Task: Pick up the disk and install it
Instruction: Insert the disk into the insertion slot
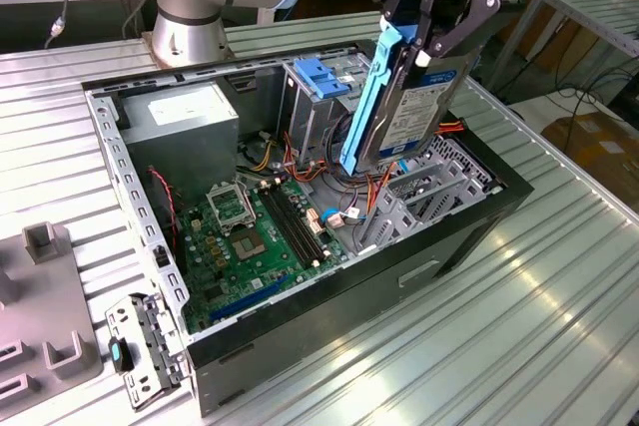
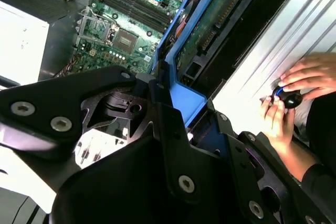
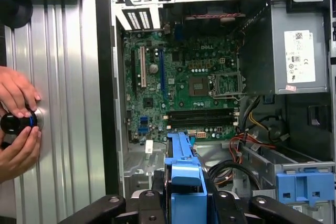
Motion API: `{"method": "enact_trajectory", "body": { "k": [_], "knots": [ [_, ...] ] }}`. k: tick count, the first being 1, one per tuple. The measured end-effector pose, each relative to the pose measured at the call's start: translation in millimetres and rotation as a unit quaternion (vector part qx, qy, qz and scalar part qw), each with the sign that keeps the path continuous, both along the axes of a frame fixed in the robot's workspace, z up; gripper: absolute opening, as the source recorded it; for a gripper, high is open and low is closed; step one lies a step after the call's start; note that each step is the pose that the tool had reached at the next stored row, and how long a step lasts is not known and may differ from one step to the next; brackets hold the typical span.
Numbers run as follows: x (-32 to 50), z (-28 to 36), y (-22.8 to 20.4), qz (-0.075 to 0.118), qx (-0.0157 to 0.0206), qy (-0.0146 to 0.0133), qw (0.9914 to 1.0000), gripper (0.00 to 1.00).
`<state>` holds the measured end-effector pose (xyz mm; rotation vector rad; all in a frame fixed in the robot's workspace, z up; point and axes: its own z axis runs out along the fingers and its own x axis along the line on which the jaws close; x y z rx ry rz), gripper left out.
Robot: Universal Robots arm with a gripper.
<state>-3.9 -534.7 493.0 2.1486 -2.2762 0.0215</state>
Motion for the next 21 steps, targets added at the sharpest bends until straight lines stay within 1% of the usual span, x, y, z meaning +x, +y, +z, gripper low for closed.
{"method": "enact_trajectory", "body": {
  "k": [1, 2, 3, 4, 5, 7, 8, 9, 11, 17, 18, 21],
  "knots": [
    [2.5, -0.5, 0.0, 0.000, 0.0000, -0.0002, 1.00000, 0.37],
    [13.6, -5.6, -1.2, 0.000, -0.0006, -0.0052, 0.99999, 0.37],
    [21.0, -9.4, -4.1, 0.000, -0.0009, -0.0058, 0.99998, 0.37],
    [25.6, -12.3, -12.8, 0.000, -0.0008, -0.0058, 0.99998, 0.37],
    [29.0, -13.6, -18.3, 0.000, -0.0008, -0.0058, 0.99998, 0.37],
    [34.3, -14.8, -19.2, 0.000, -0.0007, -0.0057, 0.99998, 0.37],
    [40.7, -16.0, -19.3, 0.001, -0.0009, -0.0056, 0.99998, 0.37],
    [45.2, -17.7, -19.3, 0.003, -0.0008, -0.0055, 0.99998, 0.37],
    [50.0, -20.3, -19.3, 0.006, -0.0008, -0.0055, 0.99996, 0.37],
    [61.6, -26.1, -19.3, 0.007, -0.0008, -0.0056, 0.99996, 0.37],
    [62.9, -28.6, -19.3, 0.007, -0.0009, -0.0055, 0.99996, 0.37],
    [63.0, -32.5, -19.3, 0.015, -0.0008, -0.0055, 0.99987, 0.37]
  ]
}}
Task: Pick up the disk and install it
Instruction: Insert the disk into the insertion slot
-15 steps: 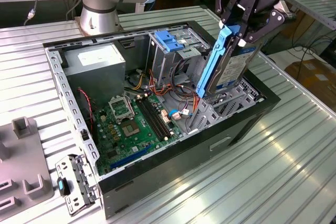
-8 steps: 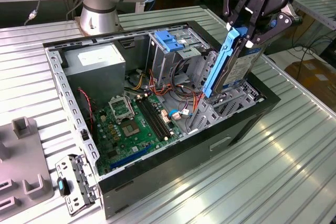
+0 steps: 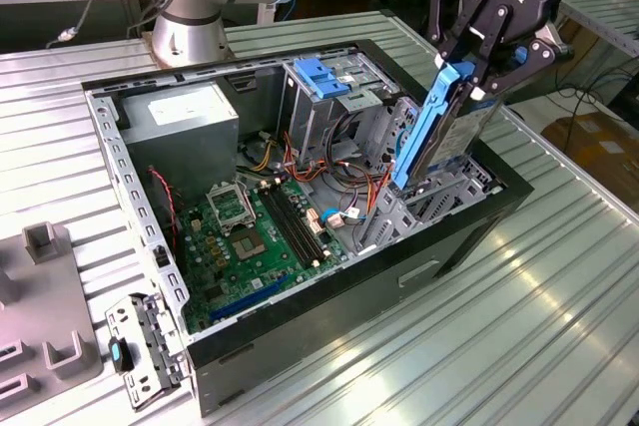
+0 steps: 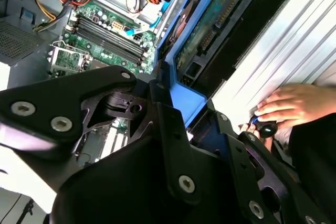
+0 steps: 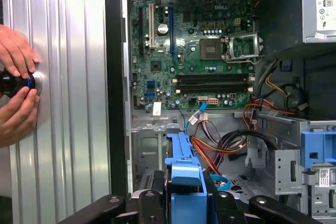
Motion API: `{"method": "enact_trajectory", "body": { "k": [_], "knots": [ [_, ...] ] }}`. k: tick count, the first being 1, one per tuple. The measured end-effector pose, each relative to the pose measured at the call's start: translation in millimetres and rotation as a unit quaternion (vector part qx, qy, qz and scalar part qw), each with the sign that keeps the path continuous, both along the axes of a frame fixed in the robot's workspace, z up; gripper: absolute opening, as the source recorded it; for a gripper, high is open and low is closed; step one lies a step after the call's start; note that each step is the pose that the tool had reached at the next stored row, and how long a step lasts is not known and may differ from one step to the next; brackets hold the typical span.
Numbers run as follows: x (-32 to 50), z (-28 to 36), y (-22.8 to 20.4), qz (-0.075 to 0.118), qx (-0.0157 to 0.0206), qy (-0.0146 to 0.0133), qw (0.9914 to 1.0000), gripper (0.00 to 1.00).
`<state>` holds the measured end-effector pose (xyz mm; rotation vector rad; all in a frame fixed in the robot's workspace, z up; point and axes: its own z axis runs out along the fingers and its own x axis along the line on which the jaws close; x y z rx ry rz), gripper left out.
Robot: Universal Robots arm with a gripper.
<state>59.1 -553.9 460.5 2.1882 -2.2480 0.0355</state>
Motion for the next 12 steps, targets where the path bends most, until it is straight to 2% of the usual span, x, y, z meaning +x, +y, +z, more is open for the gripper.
{"method": "enact_trajectory", "body": {
  "k": [2, 3, 7, 12],
  "knots": [
    [0.0, -2.5, 0.0, 0.013, 0.0000, 0.0000, 0.99991, 0.37],
    [0.0, -3.9, -0.1, 0.013, 0.0001, 0.0000, 0.99992, 0.37],
    [0.0, -6.4, -0.2, -0.010, 0.0000, 0.0001, 0.99995, 0.37],
    [0.0, -11.3, -2.2, -0.003, 0.0000, 0.0001, 0.99999, 0.37]
  ]
}}
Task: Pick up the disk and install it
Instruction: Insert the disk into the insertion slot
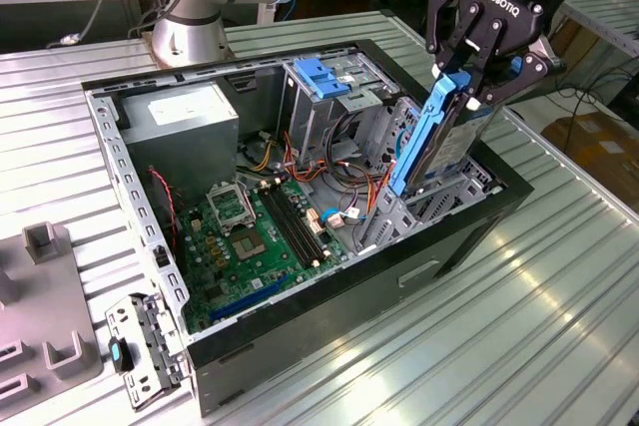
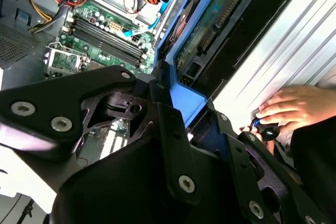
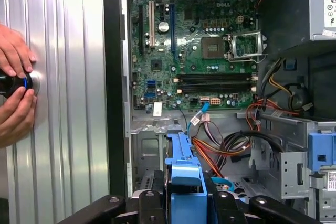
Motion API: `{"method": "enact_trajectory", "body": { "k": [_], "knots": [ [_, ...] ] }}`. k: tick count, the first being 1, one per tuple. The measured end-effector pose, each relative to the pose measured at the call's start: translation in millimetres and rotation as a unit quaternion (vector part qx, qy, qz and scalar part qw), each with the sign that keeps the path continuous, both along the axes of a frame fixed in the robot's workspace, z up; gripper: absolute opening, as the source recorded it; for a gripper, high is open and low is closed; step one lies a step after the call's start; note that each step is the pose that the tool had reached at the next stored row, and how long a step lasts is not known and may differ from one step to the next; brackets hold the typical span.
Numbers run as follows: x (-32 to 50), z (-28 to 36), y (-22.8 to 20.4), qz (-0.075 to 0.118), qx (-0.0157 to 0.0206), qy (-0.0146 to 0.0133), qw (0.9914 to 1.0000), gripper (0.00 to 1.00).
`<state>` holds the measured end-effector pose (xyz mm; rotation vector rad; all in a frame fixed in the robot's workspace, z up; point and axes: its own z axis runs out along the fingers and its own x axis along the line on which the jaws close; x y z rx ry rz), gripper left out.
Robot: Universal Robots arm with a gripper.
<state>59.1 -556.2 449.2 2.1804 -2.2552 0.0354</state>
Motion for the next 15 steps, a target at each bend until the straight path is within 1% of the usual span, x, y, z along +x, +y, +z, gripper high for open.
{"method": "enact_trajectory", "body": {
  "k": [9, 11, 13, 15],
  "knots": [
    [0.0, -8.2, -0.1, 0.000, 0.0001, 0.0000, 1.00000, 0.37],
    [0.0, -10.9, -0.1, 0.000, -0.0001, 0.0001, 1.00000, 0.37],
    [-0.1, -15.0, -0.1, 0.000, -0.0001, 0.0004, 1.00000, 0.37],
    [0.1, -17.3, 0.0, 0.000, 0.0000, 0.0004, 1.00000, 0.37]
  ]
}}
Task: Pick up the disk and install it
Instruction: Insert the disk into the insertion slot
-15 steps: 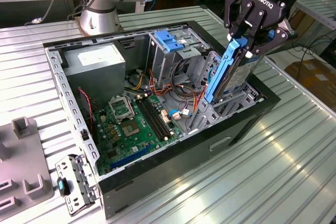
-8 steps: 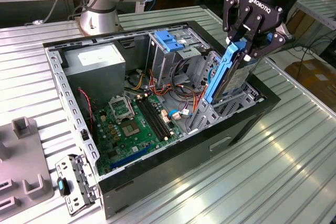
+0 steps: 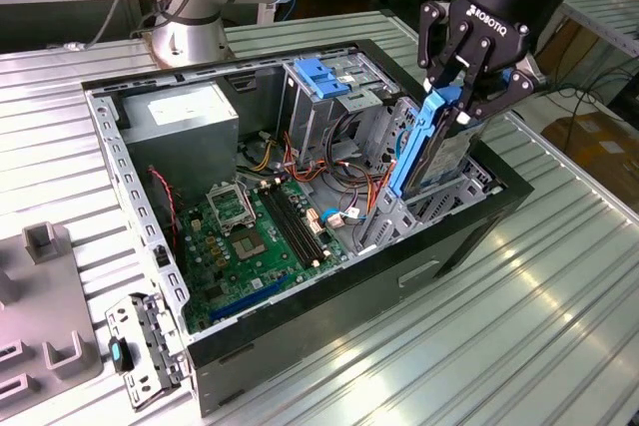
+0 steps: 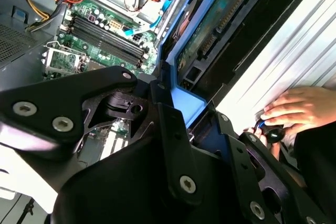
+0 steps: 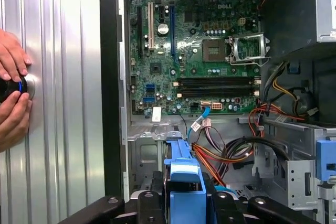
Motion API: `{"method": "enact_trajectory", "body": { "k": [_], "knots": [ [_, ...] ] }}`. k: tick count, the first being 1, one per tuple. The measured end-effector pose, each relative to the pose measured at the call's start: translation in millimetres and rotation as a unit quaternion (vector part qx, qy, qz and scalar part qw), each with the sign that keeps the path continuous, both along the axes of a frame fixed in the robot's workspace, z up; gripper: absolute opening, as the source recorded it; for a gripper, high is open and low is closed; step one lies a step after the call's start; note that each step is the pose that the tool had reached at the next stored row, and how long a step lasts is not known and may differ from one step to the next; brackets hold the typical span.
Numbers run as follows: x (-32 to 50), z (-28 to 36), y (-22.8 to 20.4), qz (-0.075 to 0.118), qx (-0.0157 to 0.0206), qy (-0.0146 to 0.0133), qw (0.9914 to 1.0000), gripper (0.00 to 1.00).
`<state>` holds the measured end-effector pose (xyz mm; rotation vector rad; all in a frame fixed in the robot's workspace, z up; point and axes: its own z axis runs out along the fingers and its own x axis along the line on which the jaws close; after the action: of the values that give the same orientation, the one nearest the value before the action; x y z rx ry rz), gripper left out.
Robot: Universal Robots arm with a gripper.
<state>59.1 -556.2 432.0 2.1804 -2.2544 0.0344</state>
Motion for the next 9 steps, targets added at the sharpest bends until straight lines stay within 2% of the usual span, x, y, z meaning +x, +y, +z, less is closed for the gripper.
{"method": "enact_trajectory", "body": {
  "k": [4, 7, 9],
  "knots": [
    [0.0, -0.4, -0.1, 0.000, 0.0004, 0.0000, 1.00000, 0.37],
    [-0.1, 2.4, -0.1, 0.000, 0.0006, 0.0007, 1.00000, 0.37],
    [0.5, 2.6, 0.0, 0.000, 0.0009, 0.0027, 1.00000, 0.37]
  ]
}}
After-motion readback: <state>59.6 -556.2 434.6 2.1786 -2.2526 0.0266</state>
